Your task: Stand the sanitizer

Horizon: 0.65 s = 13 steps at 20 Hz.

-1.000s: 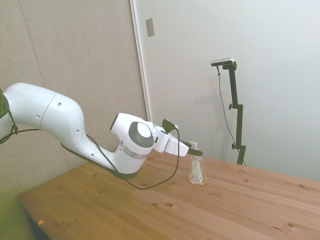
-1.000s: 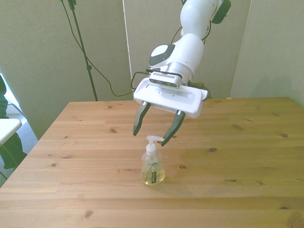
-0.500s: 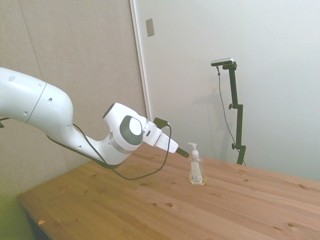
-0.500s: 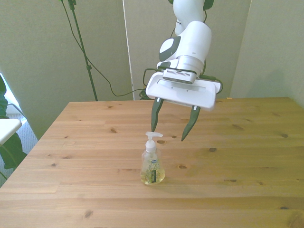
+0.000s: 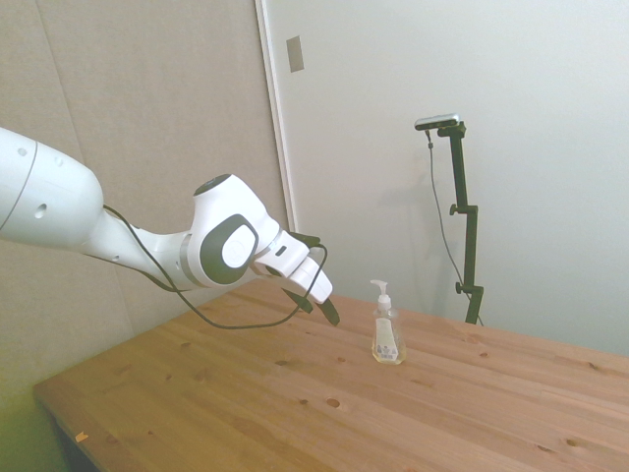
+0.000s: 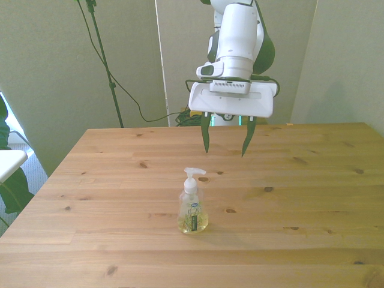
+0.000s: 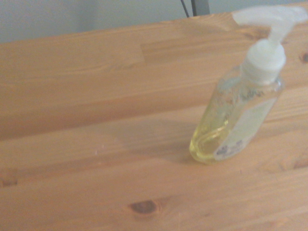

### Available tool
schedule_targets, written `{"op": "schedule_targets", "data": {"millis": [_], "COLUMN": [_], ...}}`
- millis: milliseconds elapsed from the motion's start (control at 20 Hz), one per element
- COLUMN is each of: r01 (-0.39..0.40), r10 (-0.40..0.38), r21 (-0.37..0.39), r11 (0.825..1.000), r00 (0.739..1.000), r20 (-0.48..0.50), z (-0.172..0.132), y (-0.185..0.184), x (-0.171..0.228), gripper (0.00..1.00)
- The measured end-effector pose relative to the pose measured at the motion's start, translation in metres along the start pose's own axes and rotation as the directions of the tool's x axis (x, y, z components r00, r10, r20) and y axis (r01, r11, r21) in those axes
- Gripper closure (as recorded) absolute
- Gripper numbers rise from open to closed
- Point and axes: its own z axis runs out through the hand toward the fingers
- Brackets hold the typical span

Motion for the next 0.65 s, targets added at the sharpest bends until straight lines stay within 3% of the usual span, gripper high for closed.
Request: {"op": "schedule_targets", "data": {"millis": [300,650], "r01": [0.084,0.121], "r10": [-0.078,-0.101], "r21": [-0.055,-0.100], "r11": [0.995,0.988], "r00": [0.991,0.976], "r20": [0.113,0.191], "z": [-0.017,-0.036], "y": [0.036,0.083], "x": [-0.005,-0.004], "gripper": [0.00,0.00]}}
